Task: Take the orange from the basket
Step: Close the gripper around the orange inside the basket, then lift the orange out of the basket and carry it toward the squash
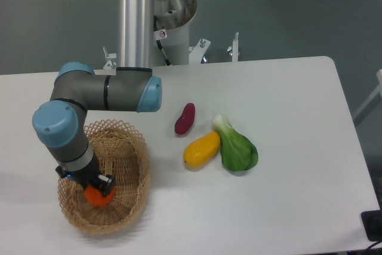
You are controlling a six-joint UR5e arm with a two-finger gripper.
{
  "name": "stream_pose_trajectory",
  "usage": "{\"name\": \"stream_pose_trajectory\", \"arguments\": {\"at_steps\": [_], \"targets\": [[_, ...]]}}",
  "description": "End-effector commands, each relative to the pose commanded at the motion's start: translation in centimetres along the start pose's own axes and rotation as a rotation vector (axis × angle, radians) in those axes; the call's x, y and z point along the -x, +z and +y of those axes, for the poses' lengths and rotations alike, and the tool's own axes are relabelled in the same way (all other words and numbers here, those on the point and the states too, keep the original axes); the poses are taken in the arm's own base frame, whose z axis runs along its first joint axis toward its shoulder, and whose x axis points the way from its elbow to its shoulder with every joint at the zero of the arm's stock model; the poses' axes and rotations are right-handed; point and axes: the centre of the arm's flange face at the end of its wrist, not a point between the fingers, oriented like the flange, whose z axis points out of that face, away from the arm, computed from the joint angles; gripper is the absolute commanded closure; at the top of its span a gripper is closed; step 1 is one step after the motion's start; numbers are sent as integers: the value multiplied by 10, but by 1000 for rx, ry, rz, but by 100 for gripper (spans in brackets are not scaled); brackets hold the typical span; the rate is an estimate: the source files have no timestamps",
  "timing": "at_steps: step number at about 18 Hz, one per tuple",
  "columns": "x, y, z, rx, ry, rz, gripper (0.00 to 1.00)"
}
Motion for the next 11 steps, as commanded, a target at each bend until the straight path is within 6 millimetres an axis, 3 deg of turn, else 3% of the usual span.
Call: {"name": "stream_pose_trajectory", "arguments": {"at_steps": [5,7,11], "targets": [[13,-31,0,-40,33,-10,45],[27,-52,6,-64,80,-24,45],[75,-100,21,-139,25,-14,45]]}}
